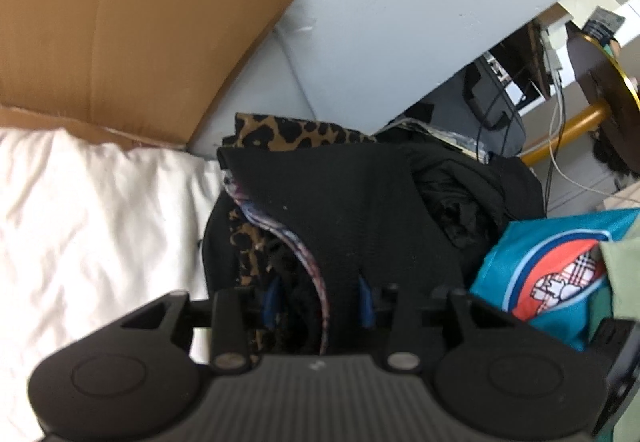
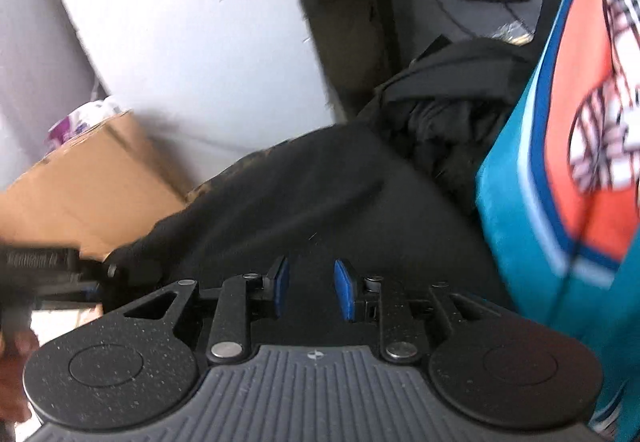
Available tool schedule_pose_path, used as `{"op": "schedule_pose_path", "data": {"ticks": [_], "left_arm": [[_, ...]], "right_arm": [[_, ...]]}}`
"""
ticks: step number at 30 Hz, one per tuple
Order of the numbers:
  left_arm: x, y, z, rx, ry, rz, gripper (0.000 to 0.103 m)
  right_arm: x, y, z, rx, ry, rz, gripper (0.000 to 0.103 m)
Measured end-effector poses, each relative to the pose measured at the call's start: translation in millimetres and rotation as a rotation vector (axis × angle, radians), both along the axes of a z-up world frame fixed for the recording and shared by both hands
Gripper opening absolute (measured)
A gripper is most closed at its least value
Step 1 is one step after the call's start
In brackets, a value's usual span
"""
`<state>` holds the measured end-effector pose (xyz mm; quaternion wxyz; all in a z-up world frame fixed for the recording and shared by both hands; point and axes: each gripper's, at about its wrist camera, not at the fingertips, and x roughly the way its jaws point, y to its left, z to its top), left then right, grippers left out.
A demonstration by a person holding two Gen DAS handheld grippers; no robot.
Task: Fold clothes
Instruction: 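Lower the folded black shorts with both tools onto the leopard-print pile, then press the shorts flat on the pile with both tools and open them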
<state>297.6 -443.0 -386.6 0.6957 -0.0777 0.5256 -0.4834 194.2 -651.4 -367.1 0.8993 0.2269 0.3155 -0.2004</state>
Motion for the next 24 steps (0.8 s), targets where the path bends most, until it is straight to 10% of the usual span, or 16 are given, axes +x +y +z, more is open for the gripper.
{"op": "schedule_pose_path", "data": {"ticks": [14,24], "left_arm": [[21.9,-3.5,-11.2,-0.062,0.058,0.106,0.046],[29.8,-15.0,-5.6,-0.145,0.016,0.151,0.01]], "right_arm": [[8.9,60.0,-8.7,0.003,-0.049,0.108,0.033],[9.2,66.0,-11.0,0.006,-0.054,0.113,0.033]]}}
